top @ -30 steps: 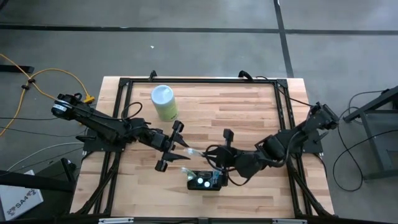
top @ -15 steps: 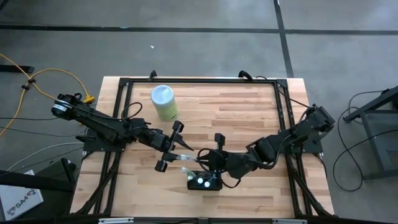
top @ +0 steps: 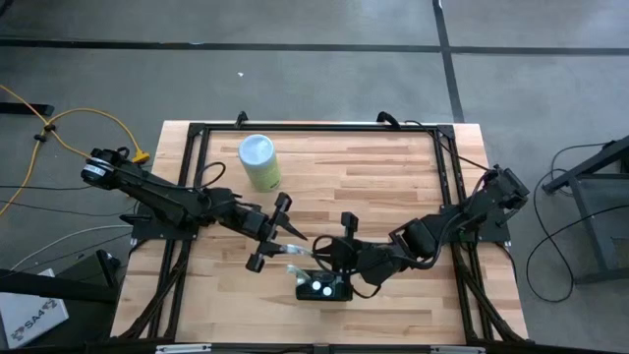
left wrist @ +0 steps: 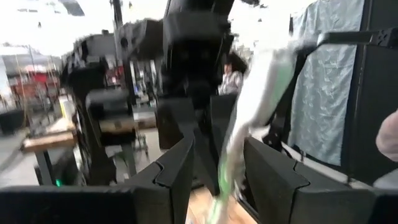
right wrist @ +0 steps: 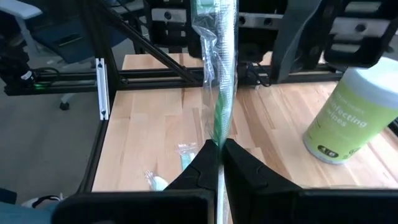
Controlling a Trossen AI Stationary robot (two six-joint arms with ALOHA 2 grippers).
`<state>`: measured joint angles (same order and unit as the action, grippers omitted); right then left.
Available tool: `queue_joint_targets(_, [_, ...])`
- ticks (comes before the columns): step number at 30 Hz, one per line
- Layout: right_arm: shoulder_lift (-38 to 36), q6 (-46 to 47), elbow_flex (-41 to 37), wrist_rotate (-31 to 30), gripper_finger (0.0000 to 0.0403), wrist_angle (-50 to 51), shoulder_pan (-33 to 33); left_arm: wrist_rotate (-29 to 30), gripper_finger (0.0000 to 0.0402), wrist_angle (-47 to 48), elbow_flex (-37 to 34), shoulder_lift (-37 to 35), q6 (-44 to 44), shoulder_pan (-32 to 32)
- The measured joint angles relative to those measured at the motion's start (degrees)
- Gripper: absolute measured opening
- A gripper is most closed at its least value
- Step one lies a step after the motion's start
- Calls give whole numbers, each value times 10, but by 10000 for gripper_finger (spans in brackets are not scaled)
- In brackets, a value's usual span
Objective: Pick & Place toothbrushing station
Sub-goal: Put the green toothbrush into the mesh organizer
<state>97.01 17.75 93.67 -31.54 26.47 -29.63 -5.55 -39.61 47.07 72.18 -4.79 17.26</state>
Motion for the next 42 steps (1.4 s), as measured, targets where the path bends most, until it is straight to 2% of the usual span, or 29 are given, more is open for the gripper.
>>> queue_joint_targets(8, [7, 29, 1, 1, 4, 9, -4, 0, 136, 87, 0, 0, 21, 16])
queue_joint_targets(22, [26, 66, 0, 4, 4, 9, -27, 3, 136, 96, 0, 0, 13, 40])
queue_joint_targets(27, [27, 65, 0, 5, 4, 3, -31, 13, 136, 91, 10, 0, 10, 29])
queue_joint_targets(30, [27, 65, 0, 4, 4, 2, -30, 9, 136, 128, 29, 0, 20, 12])
queue_joint_targets(35, [27, 65, 0, 2, 4, 2, -27, -28, 136, 216, 70, 0, 19, -9])
queue_joint_targets(42, [27, 59, 0, 0, 4, 3, -23, -101, 136, 256, 84, 0, 16, -12])
